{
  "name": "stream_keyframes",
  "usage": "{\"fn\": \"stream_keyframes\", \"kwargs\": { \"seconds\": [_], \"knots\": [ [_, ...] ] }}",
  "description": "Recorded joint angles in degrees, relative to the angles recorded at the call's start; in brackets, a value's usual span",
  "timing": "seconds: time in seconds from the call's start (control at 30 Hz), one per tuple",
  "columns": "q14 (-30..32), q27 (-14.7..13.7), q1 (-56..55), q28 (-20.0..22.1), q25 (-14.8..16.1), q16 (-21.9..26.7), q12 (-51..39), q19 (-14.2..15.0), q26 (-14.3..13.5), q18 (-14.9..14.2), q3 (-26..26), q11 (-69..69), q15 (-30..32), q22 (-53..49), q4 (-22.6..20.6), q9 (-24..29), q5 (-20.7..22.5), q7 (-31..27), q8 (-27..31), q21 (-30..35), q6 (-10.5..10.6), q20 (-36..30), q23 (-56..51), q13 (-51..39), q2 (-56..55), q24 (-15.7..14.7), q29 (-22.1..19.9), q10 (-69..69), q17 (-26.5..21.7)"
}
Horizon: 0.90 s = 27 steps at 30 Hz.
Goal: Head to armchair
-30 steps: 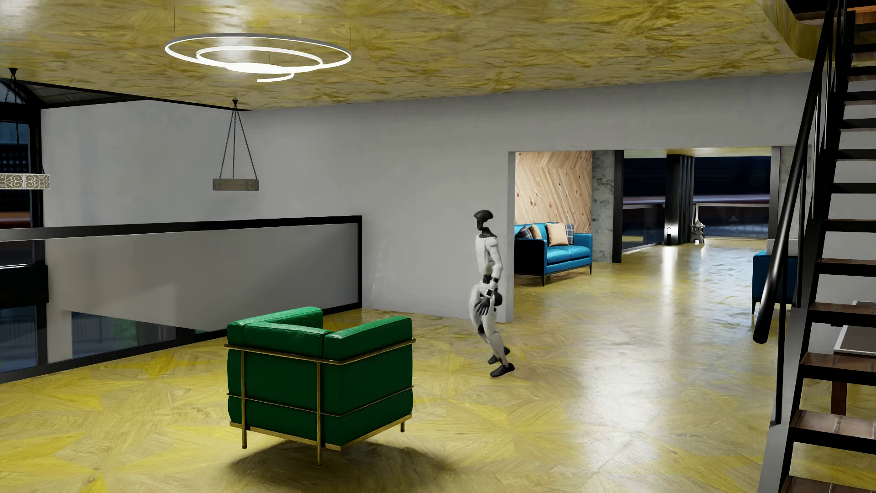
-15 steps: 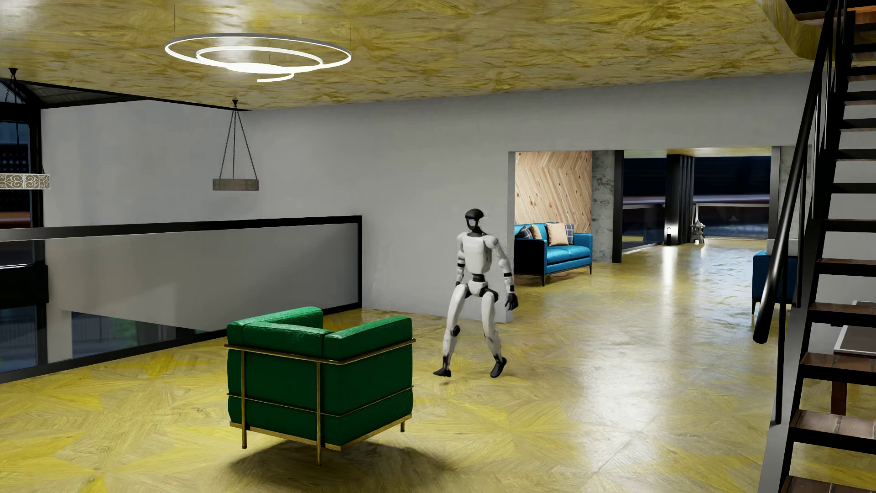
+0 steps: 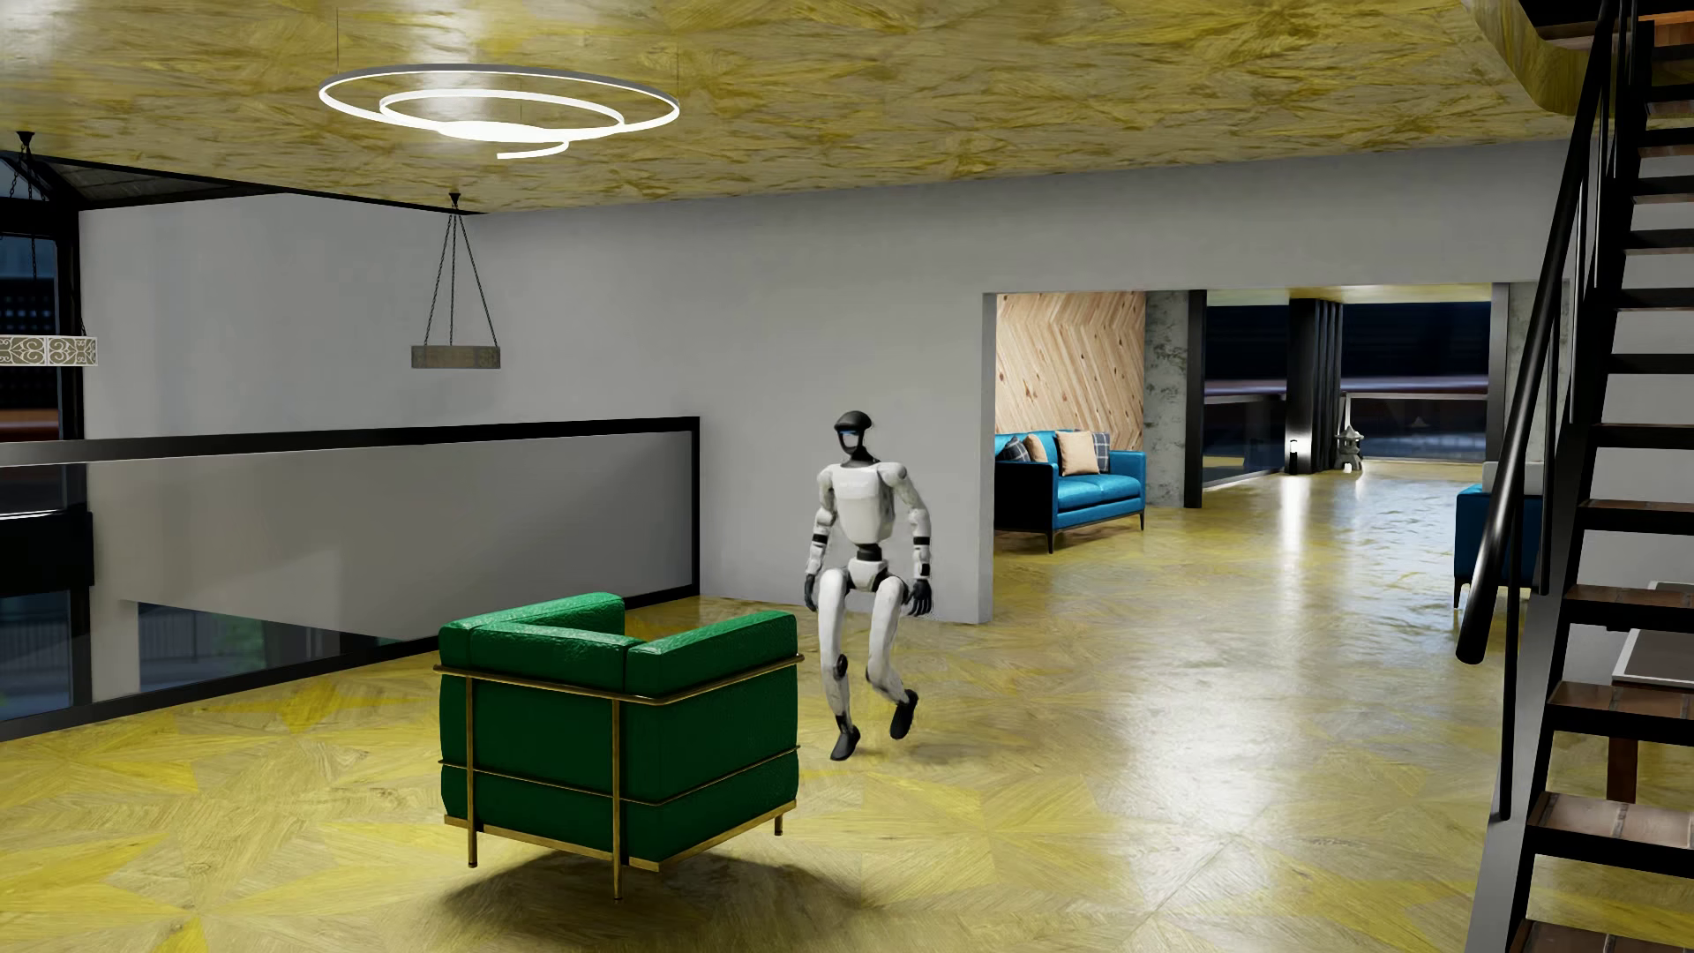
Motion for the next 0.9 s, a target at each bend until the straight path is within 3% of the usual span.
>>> {"fn": "stream_keyframes", "kwargs": {
  "seconds": [0.07, 0.13, 0.2, 0.23, 0.3, 0.33, 0.4, 0.43, 0.5, 0.53, 0.6, 0.7, 0.8, 0.9],
  "knots": [
    [5.53, 0.0, -9.08, 0.0, 0.0, 0.19, 0.39, 0.0, 0.0, 0.0, 2.71, -3.83, -0.35, 0.4, -1.11, -0.41, 0.16, 0.0, 0.0, -0.5, -1.29, 0.86, 0.49, 1.41, 7.39, 0.0, 0.0, -8.26, 0.09],
    [7.95, 0.0, -11.61, 0.0, 0.0, 0.3, 1.62, 0.0, 0.0, 0.0, 6.32, -7.26, -0.42, 1.43, -0.71, 0.03, 0.88, 0.0, 0.0, 0.43, -2.38, 2.09, 1.2, 2.61, 15.31, 0.0, 0.0, -27.87, 0.07],
    [-1.8, 0.0, -8.7, 0.0, 0.0, 0.29, 3.72, 0.0, 0.0, 0.0, 9.46, -10.26, -2.07, 2.79, 0.28, 0.65, 1.59, 0.0, 0.0, 1.73, -2.97, 3.32, 1.68, 3.93, 24.33, 0.0, 0.0, -47.37, -0.26],
    [-8.17, 0.0, -7.28, 0.0, 0.0, 0.32, 4.83, 0.0, 0.0, 0.0, 11.04, -11.24, -3.25, 3.26, 1.29, 0.63, 2.02, 0.0, 0.0, 2.17, -2.85, 3.87, 1.81, 4.5, 28.29, 0.0, 0.0, -50.4, -0.49],
    [-12.33, 0.0, -7.61, 0.0, 0.0, 0.25, 6.53, 0.0, 0.0, 0.0, 14.34, -11.24, -5.41, 4.23, 3.56, 0.12, 2.28, 0.0, 0.0, 1.69, -2.34, 4.99, 2.08, 5.38, 33.6, 0.0, 0.0, -50.0, -0.64],
    [-8.06, 0.0, -9.05, 0.0, 0.0, 0.07, 7.05, 0.0, 0.0, 0.0, 15.82, -10.31, -5.79, 5.01, 4.07, -0.22, 1.83, 0.0, 0.0, 0.98, -2.45, 5.67, 2.38, 5.7, 35.03, 0.0, 0.0, -50.86, -0.45],
    [13.2, 0.0, -13.1, 0.0, 0.0, -0.73, 6.7, 0.0, 0.0, 0.0, 16.45, -7.82, -2.27, 8.66, 2.08, -1.23, 0.05, 0.0, 0.0, 0.14, -4.73, 6.53, 3.98, 5.38, 35.56, 0.0, 0.0, -45.95, 0.75],
    [19.47, 0.0, -14.05, 0.0, 0.0, -0.95, 5.72, 0.0, 0.0, 0.0, 15.24, -5.52, 2.78, 10.91, 0.05, -1.33, -1.18, 0.0, 0.0, -0.02, -6.58, 5.68, 5.23, 5.12, 35.36, 0.0, 0.0, -42.99, 1.75],
    [19.08, 0.0, -13.11, 0.0, 0.0, -0.58, 3.57, 0.0, 0.0, 0.0, 12.84, 2.62, 16.73, 11.3, -2.08, -1.83, -3.42, 0.0, 0.0, 2.0, -8.98, 3.27, 7.34, 5.3, 32.12, 0.0, 0.0, -39.53, 3.46],
    [16.7, 0.0, -11.85, 0.0, 0.0, 0.02, 2.74, 0.0, 0.0, 0.0, 12.45, 7.04, 19.12, 8.72, -2.29, -2.46, -4.51, 0.0, 0.0, 3.5, -9.78, 3.58, 7.79, 5.48, 28.81, 0.0, 0.0, -39.59, 4.04],
    [13.11, 0.0, -7.85, 0.0, 0.0, 1.33, 1.02, 0.0, 0.0, 0.0, 12.46, 12.31, 10.97, 0.97, -3.08, -2.86, -5.85, 0.0, 0.0, 4.77, -10.77, 6.69, 7.77, 5.6, 22.47, 0.0, 0.0, -41.2, 4.93],
    [10.11, 0.0, -1.82, 0.0, 0.0, 1.99, -2.4, 0.0, 0.0, 0.0, 10.7, 8.84, 1.44, -9.33, -3.51, -2.26, -4.72, 0.0, 0.0, 3.86, -8.91, 11.64, 6.43, 4.64, 16.37, 0.0, 0.0, -43.13, 4.65],
    [6.34, 0.0, 3.55, 0.0, 0.0, 3.42, -4.65, 0.0, 0.0, 0.0, 8.36, -0.9, -2.58, -15.96, -3.33, -1.88, -4.17, 0.0, 0.0, 2.23, -8.04, 14.03, 3.99, 3.6, 13.27, 0.0, 0.0, -45.4, 4.03],
    [3.55, 0.0, 7.08, 0.0, 0.0, 3.71, -5.79, 0.0, 0.0, 0.0, 7.32, -10.09, -2.78, -14.11, -2.84, -1.89, -4.03, 0.0, 0.0, 1.07, -7.32, 13.92, 1.98, 3.53, 12.25, 0.0, 0.0, -46.8, 3.59]
  ]
}}
